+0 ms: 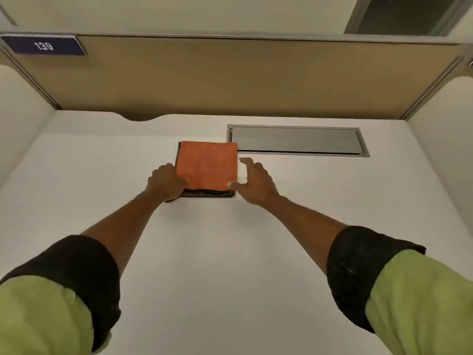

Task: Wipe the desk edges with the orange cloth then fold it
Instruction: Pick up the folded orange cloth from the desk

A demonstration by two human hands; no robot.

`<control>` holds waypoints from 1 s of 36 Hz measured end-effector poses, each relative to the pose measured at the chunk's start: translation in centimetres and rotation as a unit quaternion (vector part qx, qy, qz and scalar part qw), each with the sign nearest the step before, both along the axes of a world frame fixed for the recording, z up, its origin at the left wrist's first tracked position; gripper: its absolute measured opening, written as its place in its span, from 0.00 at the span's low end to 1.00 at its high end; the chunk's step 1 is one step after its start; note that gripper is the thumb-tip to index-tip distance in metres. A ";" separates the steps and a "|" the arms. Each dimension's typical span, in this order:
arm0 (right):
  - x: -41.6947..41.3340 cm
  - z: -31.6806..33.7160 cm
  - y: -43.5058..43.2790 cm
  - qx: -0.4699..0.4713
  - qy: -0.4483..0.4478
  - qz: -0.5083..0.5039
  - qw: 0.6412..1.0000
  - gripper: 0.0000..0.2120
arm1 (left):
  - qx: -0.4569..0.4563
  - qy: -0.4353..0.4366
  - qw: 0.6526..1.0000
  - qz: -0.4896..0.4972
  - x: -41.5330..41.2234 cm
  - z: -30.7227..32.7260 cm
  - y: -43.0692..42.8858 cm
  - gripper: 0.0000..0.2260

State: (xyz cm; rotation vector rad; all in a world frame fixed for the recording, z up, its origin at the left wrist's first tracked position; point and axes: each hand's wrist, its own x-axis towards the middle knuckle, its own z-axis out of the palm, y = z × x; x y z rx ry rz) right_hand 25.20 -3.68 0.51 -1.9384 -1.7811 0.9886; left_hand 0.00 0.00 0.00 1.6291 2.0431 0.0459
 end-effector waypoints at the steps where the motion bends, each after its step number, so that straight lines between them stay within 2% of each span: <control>1: -0.3 -0.2 0.5 -0.004 0.005 0.003 1.000 0.39 | 0.001 -0.028 1.000 0.013 0.0 -0.2 0.3 0.21; 5: -1.2 -0.4 2.0 -0.061 0.039 0.007 0.997 0.37 | 0.001 -0.100 0.992 0.074 0.3 -1.0 1.5 0.12; 8: -2.0 -0.9 3.0 -0.086 0.071 0.010 0.994 0.37 | 0.014 -0.115 0.987 0.111 0.3 -1.5 2.4 0.12; 14: -3.2 -2.4 4.4 -0.139 0.137 -0.046 0.980 0.31 | -0.003 -0.177 0.968 0.179 0.3 -2.1 4.2 0.32; 16: -3.4 -3.0 4.6 -0.136 0.147 -0.067 0.977 0.28 | -0.002 -0.186 0.966 0.182 0.3 -2.3 4.6 0.28; 18: -3.4 -3.4 4.5 -0.115 0.165 -0.097 0.975 0.29 | 0.004 -0.193 0.964 0.185 0.3 -2.6 4.7 0.16; 19: -3.4 -3.5 4.3 -0.104 0.182 -0.116 0.971 0.32 | 0.003 -0.197 0.961 0.193 0.2 -2.8 4.7 0.13; 22: -3.3 -3.6 3.8 -0.084 0.238 -0.167 0.953 0.33 | -0.017 -0.221 0.951 0.215 -0.1 -2.9 4.4 0.13; 26: -2.9 -3.2 3.2 -0.039 0.280 -0.242 0.928 0.23 | -0.036 -0.290 0.926 0.237 -0.6 -2.6 3.7 0.14; 31: -2.0 -2.6 1.5 -0.019 0.286 -0.305 0.908 0.12 | -0.049 -0.376 0.892 0.244 -0.6 -1.8 1.7 0.08; 36: 0.0 -2.1 -2.2 -0.035 0.355 -0.330 0.874 0.13 | -0.031 -0.438 0.865 0.242 1.3 -0.5 -1.2 0.09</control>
